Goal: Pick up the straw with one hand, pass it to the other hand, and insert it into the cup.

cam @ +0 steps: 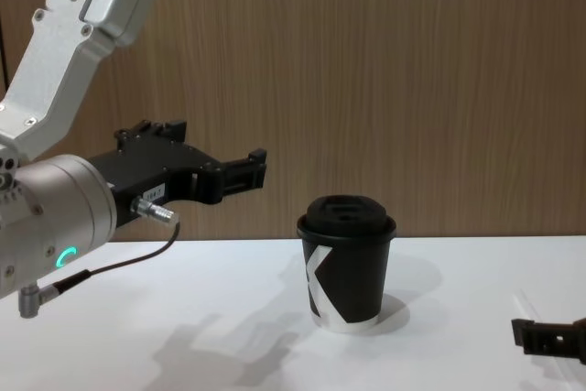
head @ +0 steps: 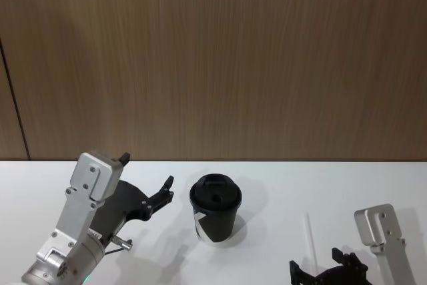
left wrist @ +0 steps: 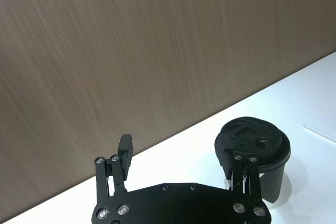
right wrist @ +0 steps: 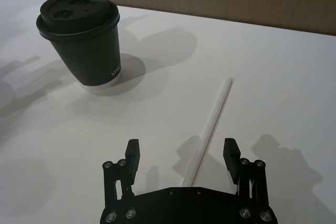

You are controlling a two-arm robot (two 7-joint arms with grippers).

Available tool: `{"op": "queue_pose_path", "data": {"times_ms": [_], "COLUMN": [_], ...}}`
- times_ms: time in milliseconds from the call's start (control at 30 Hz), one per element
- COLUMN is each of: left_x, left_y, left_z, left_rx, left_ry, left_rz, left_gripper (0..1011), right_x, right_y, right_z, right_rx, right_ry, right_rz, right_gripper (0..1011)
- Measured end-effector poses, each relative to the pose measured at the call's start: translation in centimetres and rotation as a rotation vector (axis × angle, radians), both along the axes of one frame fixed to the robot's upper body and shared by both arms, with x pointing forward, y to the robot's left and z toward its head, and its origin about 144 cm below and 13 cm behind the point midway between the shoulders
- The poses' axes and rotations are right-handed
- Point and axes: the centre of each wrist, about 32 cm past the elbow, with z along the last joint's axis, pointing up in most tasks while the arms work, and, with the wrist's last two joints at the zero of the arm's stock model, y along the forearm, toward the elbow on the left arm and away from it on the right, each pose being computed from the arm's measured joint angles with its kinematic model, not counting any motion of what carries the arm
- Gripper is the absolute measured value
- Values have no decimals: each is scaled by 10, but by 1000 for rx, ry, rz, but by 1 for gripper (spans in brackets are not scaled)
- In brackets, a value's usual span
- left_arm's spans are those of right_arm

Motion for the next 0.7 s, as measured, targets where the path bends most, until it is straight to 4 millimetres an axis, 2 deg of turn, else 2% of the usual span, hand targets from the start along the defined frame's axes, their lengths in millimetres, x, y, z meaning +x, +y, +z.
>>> {"op": "queue_pose_path", "data": {"times_ms": [700], "left_x": [0], "left_y": [0], "left_z": [0], "left_rx": [0], "left_ry": [0], "left_rz": [0], "left_gripper": [1003], "right_x": [8], "right_y": [-4], "right_z": [-5], "right_rx": [10], "right_ry": [42], "right_rz": [-29], "right_gripper": [1001]}}
